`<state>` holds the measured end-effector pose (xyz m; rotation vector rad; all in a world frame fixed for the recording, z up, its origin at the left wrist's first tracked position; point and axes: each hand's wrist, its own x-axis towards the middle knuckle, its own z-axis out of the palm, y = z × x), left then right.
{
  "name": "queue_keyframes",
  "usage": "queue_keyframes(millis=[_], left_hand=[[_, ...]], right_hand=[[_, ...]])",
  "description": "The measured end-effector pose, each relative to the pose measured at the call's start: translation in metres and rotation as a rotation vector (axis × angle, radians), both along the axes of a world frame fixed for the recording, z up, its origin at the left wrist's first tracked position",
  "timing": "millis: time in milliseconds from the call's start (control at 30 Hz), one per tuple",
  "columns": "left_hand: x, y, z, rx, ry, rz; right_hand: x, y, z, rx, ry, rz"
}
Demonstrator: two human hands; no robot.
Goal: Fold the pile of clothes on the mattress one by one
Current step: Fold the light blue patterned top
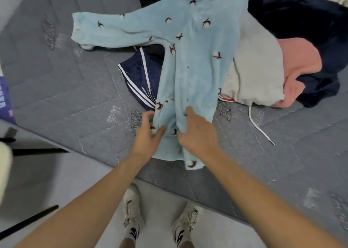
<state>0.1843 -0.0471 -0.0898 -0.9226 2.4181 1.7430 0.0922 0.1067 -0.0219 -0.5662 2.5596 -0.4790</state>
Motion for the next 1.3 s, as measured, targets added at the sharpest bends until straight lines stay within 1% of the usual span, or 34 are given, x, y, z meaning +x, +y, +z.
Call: queue_keyframes(millis=[33, 67, 133, 200, 267, 300, 333, 367, 400, 433, 467, 500, 533, 567, 600, 667, 733, 767, 833, 867, 933, 1033, 1067, 1100, 1133, 1167, 1200, 1233, 1300], left_hand=[[0.005, 0.000, -0.001, 0.031, 0.029, 0.012], [0.011, -0.001, -0.003, 0.100, 0.046, 0.036], [0.024, -0.004, -0.004, 0.265, 0.066, 0.100], [0.032, -0.006, -0.003, 0.350, 0.027, 0.195], [0.035, -0.012, 0.001, 0.520, -0.038, 0.311], [0.036, -0.016, 0.000, 0.610, -0.064, 0.316], [0.037, -0.021, 0.001, 0.670, -0.084, 0.286], [0.036, -0.024, 0.000, 0.671, -0.112, 0.242], [0.034, -0.028, -0.002, 0.642, -0.154, 0.216], [0.032, -0.031, -0.008, 0.571, -0.197, 0.179], [0.031, -0.034, -0.012, 0.473, -0.235, 0.138], [0.030, -0.036, -0.017, 0.389, -0.251, 0.114], [0.029, -0.037, -0.021, 0.342, -0.261, 0.115], [0.029, -0.038, -0.022, 0.328, -0.257, 0.129], [0.029, -0.038, -0.020, 0.337, -0.242, 0.146], [0.028, -0.036, -0.008, 0.340, -0.177, 0.174], [0.032, -0.034, -0.001, 0.301, -0.106, 0.218], [0.035, -0.034, 0.001, 0.283, -0.068, 0.235], [0.042, -0.036, 0.003, 0.254, -0.007, 0.250], [0.046, -0.038, 0.001, 0.238, -0.001, 0.245], [0.050, -0.040, -0.010, 0.199, -0.064, 0.217], [0.051, -0.037, -0.036, 0.114, -0.250, 0.140], [0.049, -0.036, -0.041, 0.080, -0.293, 0.119], [0.046, -0.036, -0.042, 0.018, -0.322, 0.098], [0.042, -0.036, -0.040, -0.088, -0.339, 0.078], [0.039, -0.037, -0.034, -0.226, -0.352, 0.053], [0.036, -0.037, -0.027, -0.361, -0.341, 0.017], [0.033, -0.038, -0.020, -0.464, -0.286, -0.026], [0.022, -0.040, -0.005, -0.550, -0.118, -0.124]], right_hand=[[0.011, -0.014, -0.003, -0.048, -0.002, 0.008], [0.020, -0.027, -0.007, -0.112, -0.058, 0.006], [0.037, -0.042, -0.020, -0.296, -0.337, -0.026], [0.048, -0.042, -0.033, -0.425, -0.591, -0.023], [0.058, -0.030, -0.044, -0.507, -0.732, -0.045], [0.063, -0.022, -0.051, -0.554, -0.730, -0.083], [0.067, -0.012, -0.057, -0.563, -0.618, -0.146], [0.070, -0.003, -0.066, -0.548, -0.430, -0.229], [0.070, 0.008, -0.075, -0.488, -0.224, -0.330], [0.069, 0.018, -0.082, -0.425, -0.076, -0.456], [0.066, 0.024, -0.083, -0.371, -0.048, -0.604], [0.063, 0.029, -0.086, -0.369, -0.128, -0.760], [0.061, 0.031, -0.086, -0.398, -0.277, -0.893], [0.060, 0.031, -0.088, -0.429, -0.411, -0.973], [0.059, 0.029, -0.090, -0.450, -0.488, -0.995], [0.057, 0.025, -0.094, -0.525, -0.587, -0.976], [0.058, 0.016, -0.088, -0.655, -0.675, -0.937], [0.059, 0.014, -0.086, -0.720, -0.659, -0.918], [0.063, 0.015, -0.084, -0.781, -0.510, -0.897], [0.067, 0.018, -0.082, -0.766, -0.425, -0.875], [0.080, 0.028, -0.088, -0.595, -0.313, -0.848], [0.096, 0.042, -0.100, -0.278, -0.364, -0.858], [0.099, 0.043, -0.102, -0.198, -0.303, -0.805], [0.098, 0.042, -0.101, -0.116, -0.165, -0.709], [0.096, 0.039, -0.100, -0.051, -0.023, -0.602], [0.092, 0.035, -0.096, -0.018, 0.091, -0.511], [0.086, 0.028, -0.090, -0.023, 0.150, -0.440], [0.079, 0.020, -0.083, -0.046, 0.175, -0.372], [0.061, 0.000, -0.069, -0.105, 0.181, -0.267]])
